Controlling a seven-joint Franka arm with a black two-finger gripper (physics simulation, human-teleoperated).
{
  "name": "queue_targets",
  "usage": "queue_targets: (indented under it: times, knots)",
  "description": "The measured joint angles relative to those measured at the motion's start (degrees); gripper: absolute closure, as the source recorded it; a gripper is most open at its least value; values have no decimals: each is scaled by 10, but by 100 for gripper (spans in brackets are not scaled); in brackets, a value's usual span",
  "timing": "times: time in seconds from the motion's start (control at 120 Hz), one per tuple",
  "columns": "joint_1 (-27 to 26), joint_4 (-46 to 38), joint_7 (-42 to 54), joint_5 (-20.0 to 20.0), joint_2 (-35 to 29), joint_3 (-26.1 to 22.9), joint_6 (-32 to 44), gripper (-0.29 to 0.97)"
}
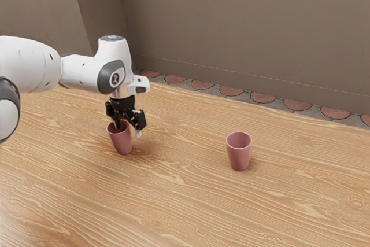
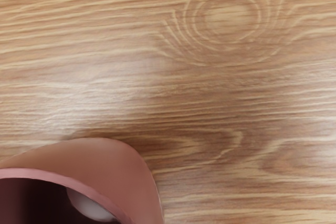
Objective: Place the left cup onto the right cup
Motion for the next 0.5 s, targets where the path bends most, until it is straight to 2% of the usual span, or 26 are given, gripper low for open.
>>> queue_targets:
  times: [0.1, 0.233, 0.317, 0.5]
  knots:
    - [0, 0, 0, -1, 8, 0, 11, 5]
    - [0, -1, 0, -1, 10, 0, 19, 39]
    - [0, -2, 0, -2, 10, 0, 22, 54]
    - [0, -3, 1, -2, 10, 0, 24, 70]
